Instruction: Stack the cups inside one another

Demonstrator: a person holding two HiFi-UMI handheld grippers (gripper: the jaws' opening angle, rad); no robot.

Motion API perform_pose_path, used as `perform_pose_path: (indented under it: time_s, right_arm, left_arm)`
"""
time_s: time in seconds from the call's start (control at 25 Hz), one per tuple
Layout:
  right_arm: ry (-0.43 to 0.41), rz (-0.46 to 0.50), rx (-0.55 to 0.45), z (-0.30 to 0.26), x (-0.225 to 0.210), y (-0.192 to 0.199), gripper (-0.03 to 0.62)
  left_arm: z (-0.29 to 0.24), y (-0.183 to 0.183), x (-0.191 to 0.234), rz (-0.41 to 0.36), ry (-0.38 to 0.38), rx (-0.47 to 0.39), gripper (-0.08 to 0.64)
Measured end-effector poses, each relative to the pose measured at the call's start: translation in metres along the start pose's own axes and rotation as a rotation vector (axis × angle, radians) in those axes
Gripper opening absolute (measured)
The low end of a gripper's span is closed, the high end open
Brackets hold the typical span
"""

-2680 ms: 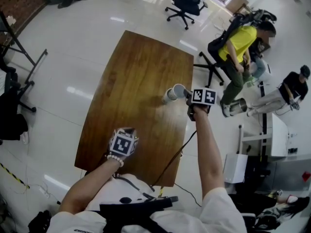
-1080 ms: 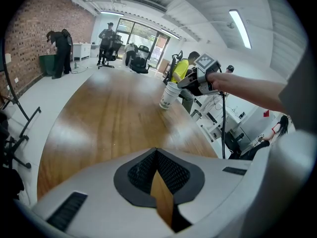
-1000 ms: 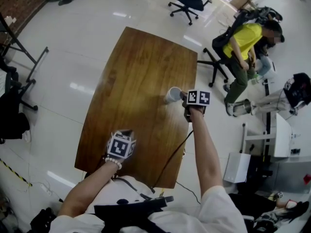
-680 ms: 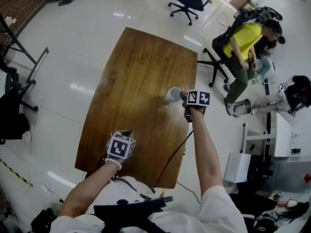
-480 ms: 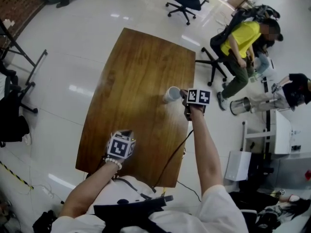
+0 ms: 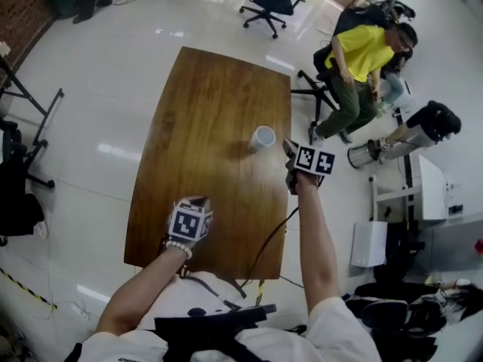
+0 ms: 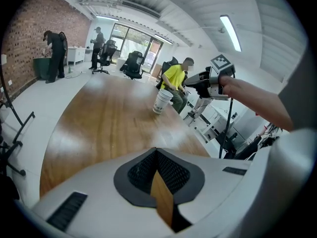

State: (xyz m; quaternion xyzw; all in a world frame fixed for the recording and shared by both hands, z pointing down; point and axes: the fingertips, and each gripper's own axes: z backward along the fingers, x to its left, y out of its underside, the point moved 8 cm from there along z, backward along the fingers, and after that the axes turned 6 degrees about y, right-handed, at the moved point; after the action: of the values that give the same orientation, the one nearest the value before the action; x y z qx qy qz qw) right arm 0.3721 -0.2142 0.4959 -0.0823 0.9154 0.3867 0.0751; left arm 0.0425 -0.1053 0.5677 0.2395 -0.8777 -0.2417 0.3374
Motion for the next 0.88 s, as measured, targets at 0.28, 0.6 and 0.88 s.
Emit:
perform_pose_path:
  time_s: [0.28, 0.6, 0.88]
  right_arm:
    - [0.019, -0.024, -0.073, 0.063, 0.036, 0.030, 0.002]
    - [0.052, -0.109, -0.190, 0.127, 0.088, 0.078, 0.002]
    - [0.126, -0.211, -0.243, 0.156, 0.131, 0.147, 0.002]
  left_arm:
    - [0.026, 0.011, -0.004, -0.042, 0.051, -0.016, -0.003]
    - [0.060, 0.009, 0.001, -0.128, 0.099, -0.043, -0.003]
    - [0.087, 0.007, 0.011, -0.235, 0.154, -0.044, -0.003]
